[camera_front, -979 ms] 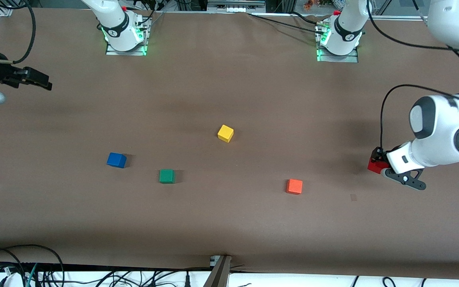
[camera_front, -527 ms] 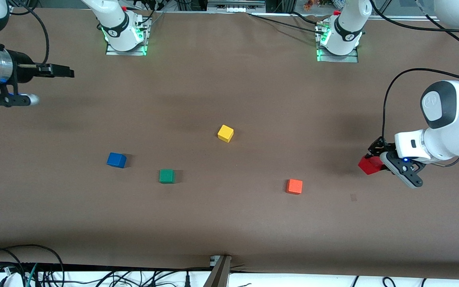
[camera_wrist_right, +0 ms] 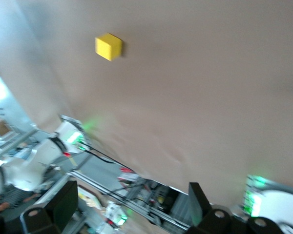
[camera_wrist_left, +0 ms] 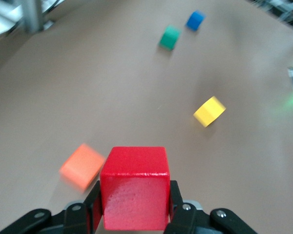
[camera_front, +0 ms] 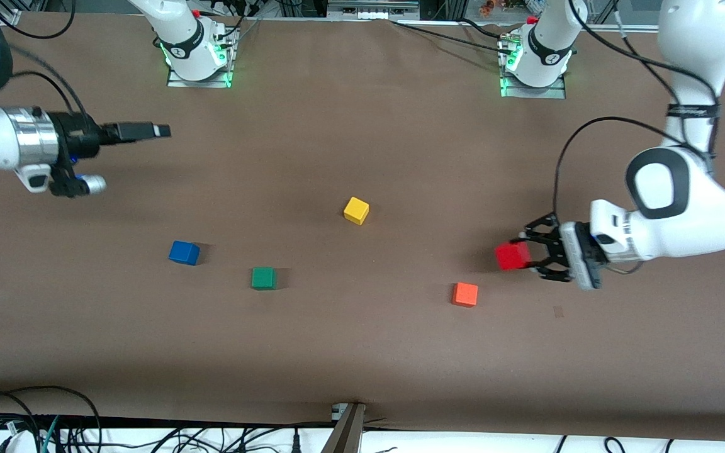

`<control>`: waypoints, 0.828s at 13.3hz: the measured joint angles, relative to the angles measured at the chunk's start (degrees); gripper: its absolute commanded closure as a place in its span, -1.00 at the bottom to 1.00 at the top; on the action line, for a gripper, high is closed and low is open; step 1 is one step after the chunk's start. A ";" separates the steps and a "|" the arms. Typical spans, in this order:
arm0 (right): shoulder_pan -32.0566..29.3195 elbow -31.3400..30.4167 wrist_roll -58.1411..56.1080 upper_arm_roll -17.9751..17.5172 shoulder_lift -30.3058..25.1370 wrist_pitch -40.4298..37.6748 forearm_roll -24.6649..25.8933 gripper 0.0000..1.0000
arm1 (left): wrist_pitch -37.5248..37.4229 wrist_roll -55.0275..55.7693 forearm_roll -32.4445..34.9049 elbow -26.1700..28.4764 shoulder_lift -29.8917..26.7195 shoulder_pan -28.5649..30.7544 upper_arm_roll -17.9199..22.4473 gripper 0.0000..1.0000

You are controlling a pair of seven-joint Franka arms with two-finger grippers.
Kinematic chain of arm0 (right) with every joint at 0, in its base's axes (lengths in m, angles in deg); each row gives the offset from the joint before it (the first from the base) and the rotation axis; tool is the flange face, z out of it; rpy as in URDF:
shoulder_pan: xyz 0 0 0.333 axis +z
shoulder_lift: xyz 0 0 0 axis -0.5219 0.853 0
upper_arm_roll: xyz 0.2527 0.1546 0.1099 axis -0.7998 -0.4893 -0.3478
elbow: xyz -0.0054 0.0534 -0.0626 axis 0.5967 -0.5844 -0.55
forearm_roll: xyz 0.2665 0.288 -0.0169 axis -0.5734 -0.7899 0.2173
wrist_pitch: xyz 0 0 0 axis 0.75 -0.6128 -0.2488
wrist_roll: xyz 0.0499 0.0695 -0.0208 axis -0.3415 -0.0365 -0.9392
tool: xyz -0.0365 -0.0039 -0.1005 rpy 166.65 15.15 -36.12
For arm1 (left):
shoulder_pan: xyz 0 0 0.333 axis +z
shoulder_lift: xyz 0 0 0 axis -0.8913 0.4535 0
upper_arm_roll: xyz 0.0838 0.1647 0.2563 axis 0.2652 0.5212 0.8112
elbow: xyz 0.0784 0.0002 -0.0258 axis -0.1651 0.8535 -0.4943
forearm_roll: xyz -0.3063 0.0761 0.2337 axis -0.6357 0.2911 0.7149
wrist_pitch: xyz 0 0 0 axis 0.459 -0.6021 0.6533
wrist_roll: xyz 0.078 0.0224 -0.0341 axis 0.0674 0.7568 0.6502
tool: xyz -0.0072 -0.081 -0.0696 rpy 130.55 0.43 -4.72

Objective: Pass red block to right arm, stack on blue
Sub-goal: 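Carry the red cube toward the middle while the right gripper reaches in, then grasp the red cube with the right gripper from the left gripper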

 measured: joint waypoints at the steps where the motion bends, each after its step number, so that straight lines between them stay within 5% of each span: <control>1: 0.31 -0.02 -0.01 -0.12 1.96 3.34 -3.76 -1.00 | -0.88 -2.66 -4.78 0.41 0.56 -1.83 -0.09 1.00; 7: 9.83 -0.10 0.22 -0.42 10.14 25.29 -25.39 -1.00 | -2.00 -18.84 -37.20 1.10 4.67 -14.13 -0.36 1.00; 11: 12.08 -3.14 0.20 -0.77 11.35 30.05 -35.17 -1.00 | -2.16 -26.51 -48.11 0.83 6.49 -17.02 -1.50 1.00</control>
